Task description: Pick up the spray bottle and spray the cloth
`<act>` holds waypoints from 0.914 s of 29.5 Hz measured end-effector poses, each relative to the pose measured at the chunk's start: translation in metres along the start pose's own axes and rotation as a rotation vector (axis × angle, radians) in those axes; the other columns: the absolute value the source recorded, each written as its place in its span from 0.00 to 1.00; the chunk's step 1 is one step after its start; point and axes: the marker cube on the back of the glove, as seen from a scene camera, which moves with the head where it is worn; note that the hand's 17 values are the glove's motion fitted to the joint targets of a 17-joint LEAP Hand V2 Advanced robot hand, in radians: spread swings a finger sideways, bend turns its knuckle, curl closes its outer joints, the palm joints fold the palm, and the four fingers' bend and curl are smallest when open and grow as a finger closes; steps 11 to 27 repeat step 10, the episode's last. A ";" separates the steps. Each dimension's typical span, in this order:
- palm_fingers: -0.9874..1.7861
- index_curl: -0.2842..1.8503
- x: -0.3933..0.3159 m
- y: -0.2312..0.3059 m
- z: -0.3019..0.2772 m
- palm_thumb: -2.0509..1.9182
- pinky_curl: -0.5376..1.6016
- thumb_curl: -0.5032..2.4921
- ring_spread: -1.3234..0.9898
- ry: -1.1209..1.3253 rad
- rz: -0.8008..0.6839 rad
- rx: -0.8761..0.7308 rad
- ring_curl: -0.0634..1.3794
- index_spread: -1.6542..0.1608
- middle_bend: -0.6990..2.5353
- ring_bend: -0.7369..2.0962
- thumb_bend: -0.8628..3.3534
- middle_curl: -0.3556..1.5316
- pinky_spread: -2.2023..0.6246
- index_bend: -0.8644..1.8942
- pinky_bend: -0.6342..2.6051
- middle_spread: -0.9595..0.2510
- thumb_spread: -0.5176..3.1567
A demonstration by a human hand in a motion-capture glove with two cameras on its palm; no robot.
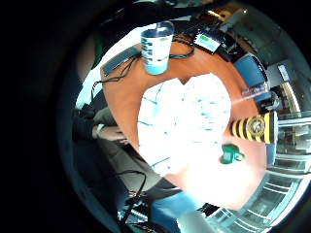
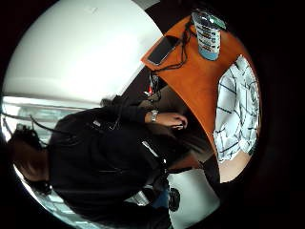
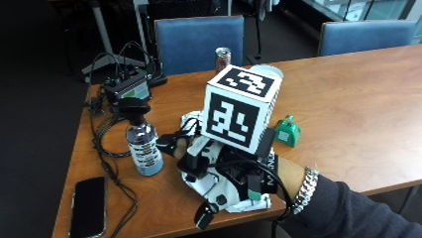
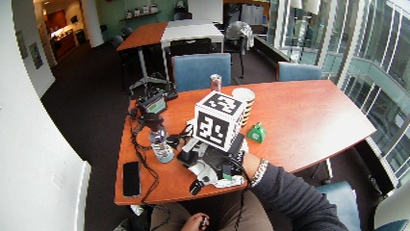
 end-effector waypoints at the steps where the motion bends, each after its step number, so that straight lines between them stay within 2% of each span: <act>1: 0.42 0.22 -0.004 0.003 0.001 0.65 0.41 0.29 0.56 0.010 -0.009 0.000 0.27 0.71 0.30 0.40 0.19 0.39 0.86 0.36 0.34 0.76 0.38; 9: 0.44 0.24 -0.020 0.018 0.010 0.64 0.40 0.29 0.56 0.024 -0.054 -0.029 0.26 0.70 0.30 0.39 0.19 0.38 0.86 0.38 0.32 0.74 0.38; 27: 0.44 0.24 -0.020 0.019 0.011 0.64 0.40 0.29 0.56 0.018 -0.055 -0.033 0.26 0.69 0.30 0.39 0.19 0.38 0.86 0.38 0.31 0.74 0.38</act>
